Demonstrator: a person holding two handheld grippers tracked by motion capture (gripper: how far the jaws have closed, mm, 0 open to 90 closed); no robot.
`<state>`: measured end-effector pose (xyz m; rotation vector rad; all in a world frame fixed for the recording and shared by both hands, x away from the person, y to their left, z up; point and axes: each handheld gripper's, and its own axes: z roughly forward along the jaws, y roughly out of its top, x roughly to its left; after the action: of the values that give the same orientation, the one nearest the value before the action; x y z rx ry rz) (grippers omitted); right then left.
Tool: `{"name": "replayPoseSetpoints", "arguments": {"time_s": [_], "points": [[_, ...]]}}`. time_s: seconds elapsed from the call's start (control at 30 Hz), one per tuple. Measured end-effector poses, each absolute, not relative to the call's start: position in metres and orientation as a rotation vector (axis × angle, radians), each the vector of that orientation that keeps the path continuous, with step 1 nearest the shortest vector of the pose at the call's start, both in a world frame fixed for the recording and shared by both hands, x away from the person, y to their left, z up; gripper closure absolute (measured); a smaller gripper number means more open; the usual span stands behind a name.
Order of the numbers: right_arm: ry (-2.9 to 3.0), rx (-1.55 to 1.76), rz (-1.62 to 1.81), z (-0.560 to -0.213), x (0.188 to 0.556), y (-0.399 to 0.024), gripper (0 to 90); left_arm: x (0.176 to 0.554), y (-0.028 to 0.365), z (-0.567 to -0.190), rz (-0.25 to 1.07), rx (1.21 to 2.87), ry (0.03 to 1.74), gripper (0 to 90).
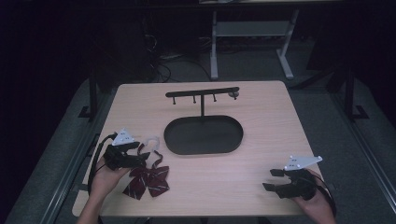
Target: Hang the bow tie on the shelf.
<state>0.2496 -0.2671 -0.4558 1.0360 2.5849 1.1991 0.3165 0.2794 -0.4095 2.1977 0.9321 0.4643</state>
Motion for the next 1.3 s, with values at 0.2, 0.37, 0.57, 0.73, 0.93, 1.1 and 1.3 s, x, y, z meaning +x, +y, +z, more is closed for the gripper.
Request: {"name": "replayPoseSetpoints", "arguments": {"time_s": [0.2, 0.37, 0.57, 0.73, 0.93, 1.1, 1.3], "points": [[2.587, 1.034, 1.199, -0.456, 0.250, -0.267, 34.3, 0.324, 0.284, -0.413, 0.463, 2.191, 0.968, 38.7], [2.589, 1.032, 1.199, -0.456, 0.250, -0.266, 34.3, 0.331, 0.285, -0.416, 0.471, 2.195, 0.991, 39.7], [2.590, 1.030, 1.200, -0.456, 0.250, -0.266, 34.3, 0.339, 0.287, -0.420, 0.474, 2.201, 1.018, 41.8], [2.591, 1.029, 1.199, -0.456, 0.250, -0.265, 34.3, 0.344, 0.288, -0.423, 0.474, 2.204, 1.032, 42.8], [2.594, 1.025, 1.196, -0.456, 0.250, -0.265, 34.3, 0.350, 0.290, -0.427, 0.474, 2.207, 1.052, 43.7], [2.596, 1.025, 1.195, -0.456, 0.250, -0.265, 34.3, 0.356, 0.292, -0.432, 0.467, 2.208, 1.078, 44.9], [2.595, 1.025, 1.197, -0.456, 0.250, -0.265, 34.3, 0.362, 0.293, -0.438, 0.447, 2.220, 1.096, 48.1]]}}
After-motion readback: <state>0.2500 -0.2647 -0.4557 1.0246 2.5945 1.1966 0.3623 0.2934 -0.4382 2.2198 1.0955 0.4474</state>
